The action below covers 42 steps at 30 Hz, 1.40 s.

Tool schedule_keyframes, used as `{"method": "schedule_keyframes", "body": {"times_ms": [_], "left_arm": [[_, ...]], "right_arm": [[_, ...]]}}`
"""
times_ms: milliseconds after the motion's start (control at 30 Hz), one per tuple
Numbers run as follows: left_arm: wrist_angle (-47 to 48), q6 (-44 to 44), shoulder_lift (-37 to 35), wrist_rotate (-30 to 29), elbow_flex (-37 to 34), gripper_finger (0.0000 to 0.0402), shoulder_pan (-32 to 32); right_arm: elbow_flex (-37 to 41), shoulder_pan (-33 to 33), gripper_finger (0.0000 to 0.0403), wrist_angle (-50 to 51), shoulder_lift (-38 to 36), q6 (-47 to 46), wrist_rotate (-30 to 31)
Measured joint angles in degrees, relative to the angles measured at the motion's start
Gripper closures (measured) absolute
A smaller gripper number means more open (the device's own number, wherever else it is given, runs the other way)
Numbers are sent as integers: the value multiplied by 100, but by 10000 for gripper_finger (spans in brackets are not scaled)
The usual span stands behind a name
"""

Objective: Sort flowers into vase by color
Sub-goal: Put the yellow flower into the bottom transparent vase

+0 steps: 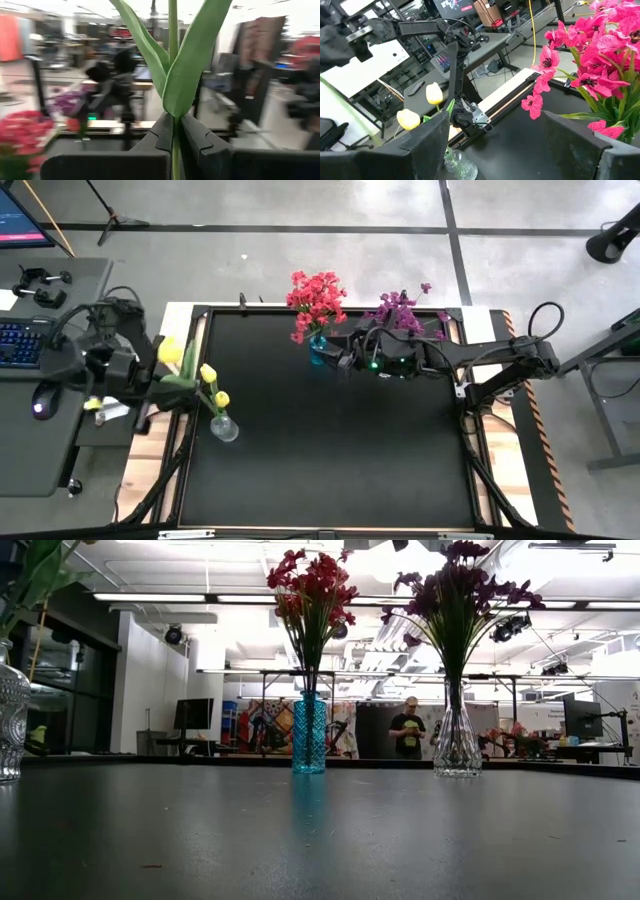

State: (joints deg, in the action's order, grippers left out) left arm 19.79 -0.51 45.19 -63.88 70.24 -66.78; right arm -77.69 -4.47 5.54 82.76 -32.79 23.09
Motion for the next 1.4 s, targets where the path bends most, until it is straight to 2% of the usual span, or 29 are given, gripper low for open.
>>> {"method": "schedule_keyframes", "body": {"times_ms": [167, 267, 400, 500, 633, 767, 1000, 1200, 1400], "left_arm": [[5, 257, -35, 375, 0, 401, -983], [381, 545, -54, 131, 0, 401, -1426], [1870, 1894, -173, -691, 0, 401, -1885], [3071, 2966, -250, -1046, 0, 401, -2058], [4371, 4250, -305, -1174, -2, 401, -2079], [5161, 5256, -302, -1205, -12, 401, -2079], [5244, 5895, -362, -1223, -760, 401, -2079], [5240, 6292, -462, -2097, -1237, 401, -2077], [5252, 6286, -475, -2216, -1431, 401, -2075]], "right_arm": [[1, 0, 105, -9, 0, -36, 96], [2, 0, 105, -13, 0, -76, 205], [2, 0, 105, -17, 0, -233, 317], [2, 0, 105, -17, 0, -332, 331], [2, -2, 105, -17, 0, -342, 332], [2, -4, 105, -17, 0, -340, 331], [1, -2, 105, -20, 0, -342, 389], [2, -2, 105, -20, 0, -342, 392], [1, -2, 105, -21, 0, -473, 391]]}}
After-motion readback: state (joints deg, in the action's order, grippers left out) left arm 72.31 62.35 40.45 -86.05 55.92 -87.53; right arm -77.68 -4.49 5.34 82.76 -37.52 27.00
